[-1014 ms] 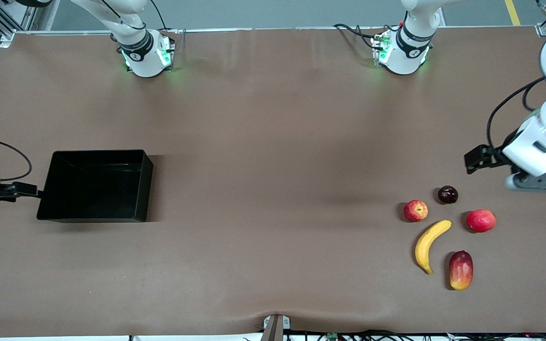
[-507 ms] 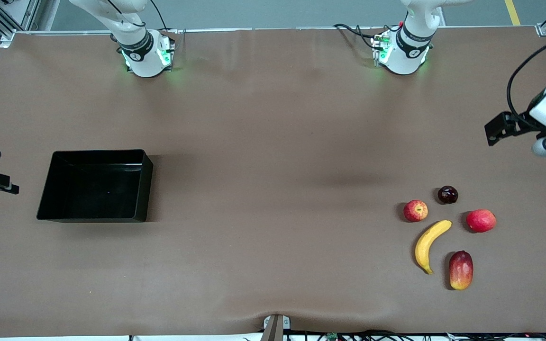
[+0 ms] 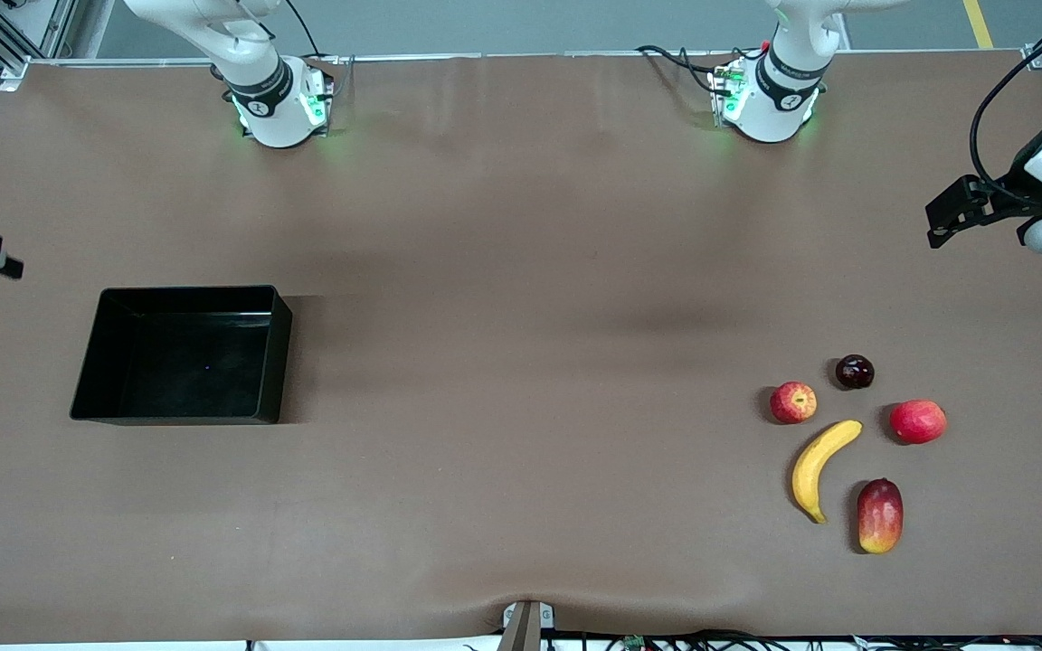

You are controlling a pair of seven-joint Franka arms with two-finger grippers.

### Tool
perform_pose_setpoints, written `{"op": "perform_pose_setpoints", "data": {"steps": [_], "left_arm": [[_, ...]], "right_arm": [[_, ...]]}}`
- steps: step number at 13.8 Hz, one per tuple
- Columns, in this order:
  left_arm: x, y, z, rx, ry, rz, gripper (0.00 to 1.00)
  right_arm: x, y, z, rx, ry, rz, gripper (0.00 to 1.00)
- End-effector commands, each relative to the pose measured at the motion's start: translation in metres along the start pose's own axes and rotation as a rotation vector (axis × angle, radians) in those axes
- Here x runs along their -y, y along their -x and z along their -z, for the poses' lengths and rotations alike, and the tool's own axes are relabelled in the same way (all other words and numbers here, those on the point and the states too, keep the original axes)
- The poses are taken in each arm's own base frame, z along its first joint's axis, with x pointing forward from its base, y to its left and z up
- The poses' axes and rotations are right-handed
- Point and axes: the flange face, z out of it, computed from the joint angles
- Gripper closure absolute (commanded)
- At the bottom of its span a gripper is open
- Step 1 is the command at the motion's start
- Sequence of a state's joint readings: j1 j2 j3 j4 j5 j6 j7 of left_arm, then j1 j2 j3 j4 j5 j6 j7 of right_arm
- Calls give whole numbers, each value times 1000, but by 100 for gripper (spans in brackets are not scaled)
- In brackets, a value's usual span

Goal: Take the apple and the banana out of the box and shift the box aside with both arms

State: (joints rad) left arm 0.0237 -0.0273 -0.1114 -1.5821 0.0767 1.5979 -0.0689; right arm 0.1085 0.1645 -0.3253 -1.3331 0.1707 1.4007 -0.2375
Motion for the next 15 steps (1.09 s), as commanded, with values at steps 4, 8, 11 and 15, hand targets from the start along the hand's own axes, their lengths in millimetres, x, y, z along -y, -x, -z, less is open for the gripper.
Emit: {"op": "perform_pose_setpoints", "data": {"steps": [4,8,11,15], "left_arm": [[-15,9,5,-14,17,-43,0],[-36,13,8,-11,18,-84,0],[-38,13,8,-4,21,-87,0],[-38,13,7,-3,44,-116,0]], "right_arm": [[10,59,26,111,-19,-56,0],[32,90,35,80,24,-7,0],[54,87,22,94,116,11,0],[12,79,49,2,120,-62,0]]}}
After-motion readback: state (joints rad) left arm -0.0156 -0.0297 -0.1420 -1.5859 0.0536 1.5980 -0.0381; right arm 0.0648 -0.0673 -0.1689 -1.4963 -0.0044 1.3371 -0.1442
